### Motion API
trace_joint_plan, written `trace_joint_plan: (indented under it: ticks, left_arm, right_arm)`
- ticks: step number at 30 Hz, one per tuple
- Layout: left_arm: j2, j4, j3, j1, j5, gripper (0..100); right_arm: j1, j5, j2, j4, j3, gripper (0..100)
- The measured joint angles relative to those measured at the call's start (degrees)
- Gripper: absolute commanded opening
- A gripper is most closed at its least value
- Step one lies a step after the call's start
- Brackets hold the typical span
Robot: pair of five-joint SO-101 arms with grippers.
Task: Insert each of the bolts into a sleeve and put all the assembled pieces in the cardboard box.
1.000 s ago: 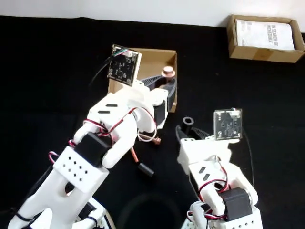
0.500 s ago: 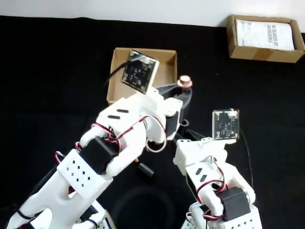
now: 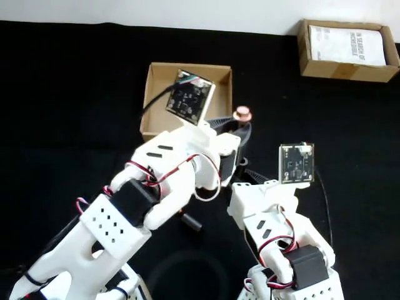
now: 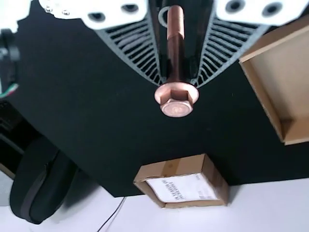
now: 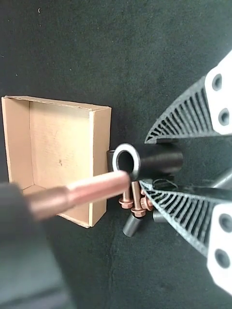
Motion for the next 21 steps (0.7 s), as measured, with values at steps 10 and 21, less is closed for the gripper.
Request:
trace_joint_plan:
  ticks: [10, 21]
  left_arm:
    - [4.04, -1.67, 0.26, 0.88, -0.09, 1]
    - [4.13, 0.79, 0.62, 0.88, 0.0, 1]
  right_arm:
    - [0.18, 0.0, 0.0, 0.0, 0.0, 0.7]
    - [0.0, 0.0, 0.0, 0.0, 0.0, 0.7]
